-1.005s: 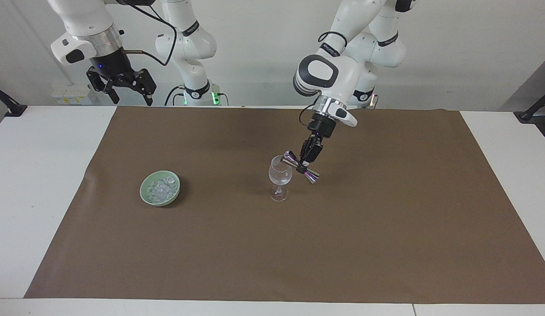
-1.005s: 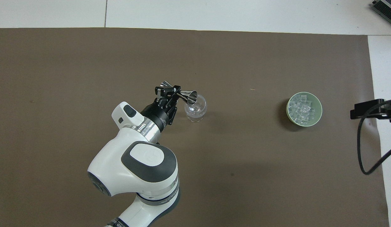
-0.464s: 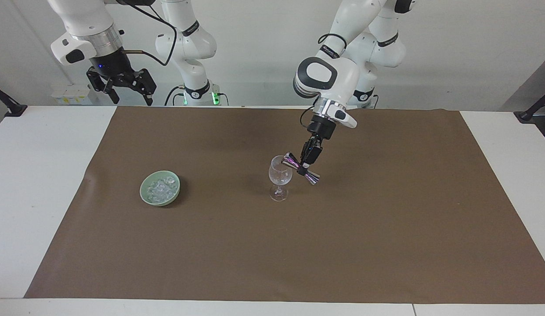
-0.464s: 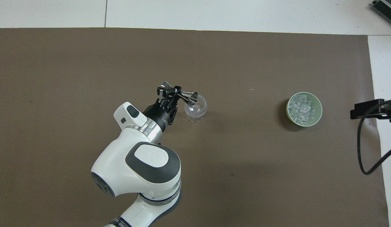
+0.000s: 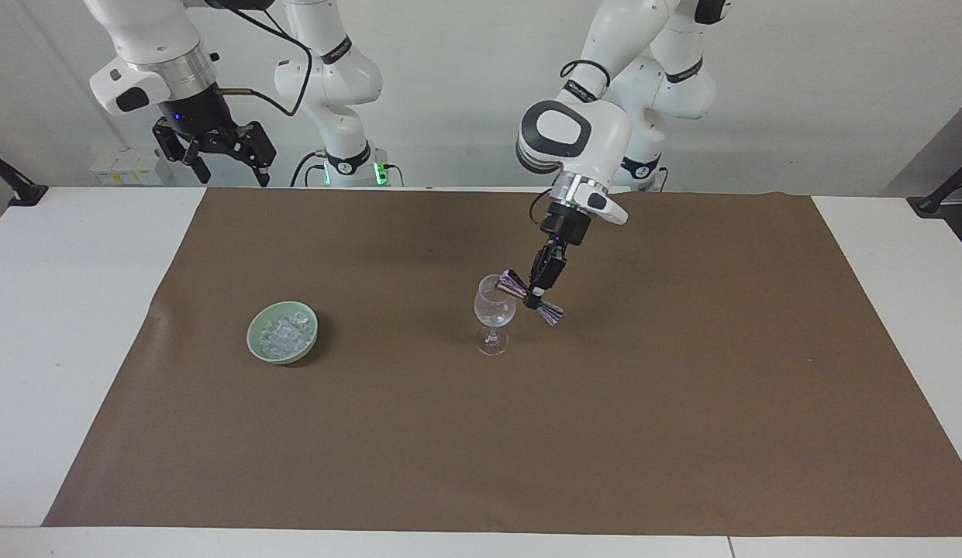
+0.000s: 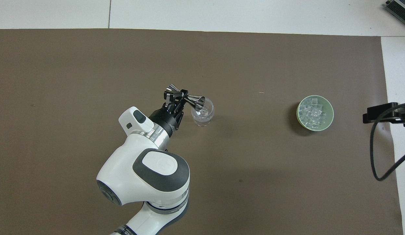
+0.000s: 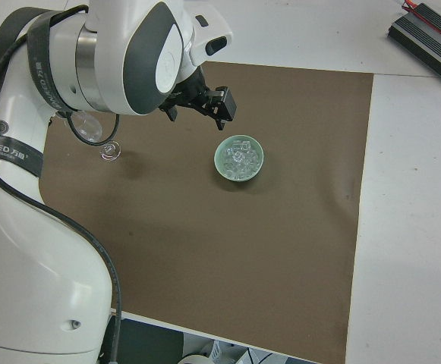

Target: Pour wine and add ice with both arms

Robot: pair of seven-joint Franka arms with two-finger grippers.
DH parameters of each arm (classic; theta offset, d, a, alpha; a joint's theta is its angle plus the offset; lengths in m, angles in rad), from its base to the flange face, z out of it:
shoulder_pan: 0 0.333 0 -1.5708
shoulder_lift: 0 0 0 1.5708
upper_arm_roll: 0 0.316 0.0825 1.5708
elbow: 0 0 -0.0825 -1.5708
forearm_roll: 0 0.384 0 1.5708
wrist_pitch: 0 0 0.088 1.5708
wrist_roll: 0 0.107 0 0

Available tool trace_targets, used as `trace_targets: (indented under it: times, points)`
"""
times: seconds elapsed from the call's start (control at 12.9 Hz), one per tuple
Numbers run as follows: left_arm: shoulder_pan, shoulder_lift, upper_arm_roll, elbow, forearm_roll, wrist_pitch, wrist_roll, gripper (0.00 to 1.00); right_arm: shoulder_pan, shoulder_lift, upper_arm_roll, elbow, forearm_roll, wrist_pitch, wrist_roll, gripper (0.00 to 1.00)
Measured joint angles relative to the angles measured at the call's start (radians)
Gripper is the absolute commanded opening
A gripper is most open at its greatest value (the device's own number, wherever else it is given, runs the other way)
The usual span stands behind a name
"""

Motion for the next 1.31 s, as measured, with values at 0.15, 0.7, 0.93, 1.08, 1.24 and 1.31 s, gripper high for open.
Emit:
trace_targets:
  times: [0.15, 0.7, 0.93, 1.08, 1.24, 1.31]
  points:
    - [-0.002, 0.000, 0.000, 0.000, 0.003, 0.010, 0.012, 0.00, 0.000, 0.000, 0.000, 0.000, 0.000, 0.000, 0.000, 1.00]
    - [-0.011, 0.004, 0.000, 0.003, 0.030, 0.039, 0.029, 0.00, 0.000, 0.000, 0.000, 0.000, 0.000, 0.000, 0.000, 1.00]
    - [-0.019, 0.009, 0.000, 0.009, 0.044, 0.054, 0.038, 0.00, 0.000, 0.000, 0.000, 0.000, 0.000, 0.000, 0.000, 1.00]
    - [-0.021, 0.012, 0.000, 0.017, 0.044, 0.060, 0.057, 0.00, 0.000, 0.000, 0.000, 0.000, 0.000, 0.000, 0.000, 1.00]
    - [-0.021, 0.015, 0.000, 0.025, 0.046, 0.065, 0.084, 0.00, 0.000, 0.000, 0.000, 0.000, 0.000, 0.000, 0.000, 1.00]
    - [-0.021, 0.015, 0.000, 0.026, 0.047, 0.066, 0.097, 0.00, 0.000, 0.000, 0.000, 0.000, 0.000, 0.000, 0.000, 1.00]
